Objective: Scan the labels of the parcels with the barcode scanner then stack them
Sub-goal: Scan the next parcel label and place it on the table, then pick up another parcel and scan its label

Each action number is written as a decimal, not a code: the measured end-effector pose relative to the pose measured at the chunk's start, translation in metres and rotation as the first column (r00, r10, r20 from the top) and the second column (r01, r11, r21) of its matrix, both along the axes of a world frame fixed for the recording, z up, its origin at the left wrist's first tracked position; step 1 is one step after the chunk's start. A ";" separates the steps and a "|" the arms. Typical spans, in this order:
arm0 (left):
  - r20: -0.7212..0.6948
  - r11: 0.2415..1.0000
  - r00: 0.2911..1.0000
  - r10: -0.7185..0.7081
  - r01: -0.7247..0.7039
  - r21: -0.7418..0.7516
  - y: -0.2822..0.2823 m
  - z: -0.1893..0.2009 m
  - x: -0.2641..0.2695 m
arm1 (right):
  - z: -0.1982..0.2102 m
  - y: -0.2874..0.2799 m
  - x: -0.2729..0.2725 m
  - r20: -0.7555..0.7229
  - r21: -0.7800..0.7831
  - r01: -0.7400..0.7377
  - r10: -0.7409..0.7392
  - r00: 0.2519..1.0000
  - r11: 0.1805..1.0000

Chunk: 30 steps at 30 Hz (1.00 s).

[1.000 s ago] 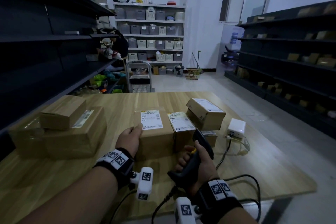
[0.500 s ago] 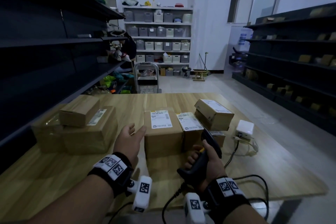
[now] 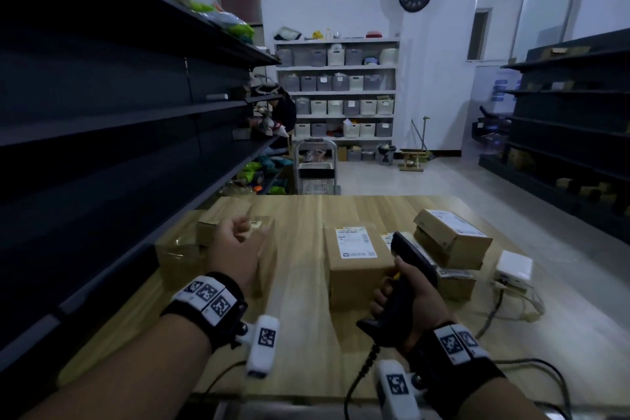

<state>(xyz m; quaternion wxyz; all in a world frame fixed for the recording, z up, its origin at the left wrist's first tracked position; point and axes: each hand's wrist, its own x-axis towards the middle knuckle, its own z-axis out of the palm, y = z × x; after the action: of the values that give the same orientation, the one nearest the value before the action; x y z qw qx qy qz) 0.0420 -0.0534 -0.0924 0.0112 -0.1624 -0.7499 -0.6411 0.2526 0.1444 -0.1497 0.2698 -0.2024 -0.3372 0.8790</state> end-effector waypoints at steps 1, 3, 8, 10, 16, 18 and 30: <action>-0.048 0.998 0.998 0.048 -0.050 -0.036 -0.007 0.008 -0.008 | 0.008 -0.005 -0.005 0.008 0.028 -0.012 0.012 1.000 1.000; -0.162 0.963 0.976 0.145 -0.177 -0.206 -0.018 0.023 -0.028 | 0.024 -0.012 -0.012 0.023 0.074 -0.054 0.052 0.998 0.996; -0.259 0.749 0.958 0.124 -0.262 -0.608 -0.033 0.042 -0.072 | 0.057 -0.027 -0.034 0.030 0.110 -0.116 0.114 0.993 0.987; -0.235 0.685 0.972 0.015 -0.181 -0.706 -0.032 0.042 -0.082 | 0.066 -0.028 -0.043 0.062 0.160 -0.127 0.119 0.991 0.979; -0.178 0.450 0.961 -0.213 -0.065 -0.890 -0.021 0.024 -0.086 | 0.074 -0.023 -0.059 0.146 0.269 -0.141 0.104 0.984 0.953; -0.234 0.455 0.950 -0.209 -0.117 -0.883 -0.022 0.019 -0.084 | 0.071 -0.022 -0.062 0.143 0.280 -0.157 0.120 0.982 0.947; -0.245 0.611 0.967 -0.069 -0.153 -0.777 -0.032 0.016 -0.087 | 0.047 -0.032 -0.065 0.165 0.255 -0.192 0.153 0.974 0.948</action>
<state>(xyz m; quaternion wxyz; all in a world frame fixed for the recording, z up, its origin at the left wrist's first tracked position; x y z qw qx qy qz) -0.0447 -0.0851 -0.0760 0.0482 -0.2124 -0.9512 -0.2186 0.1880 0.1124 -0.1028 0.1918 -0.1959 -0.4885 0.8284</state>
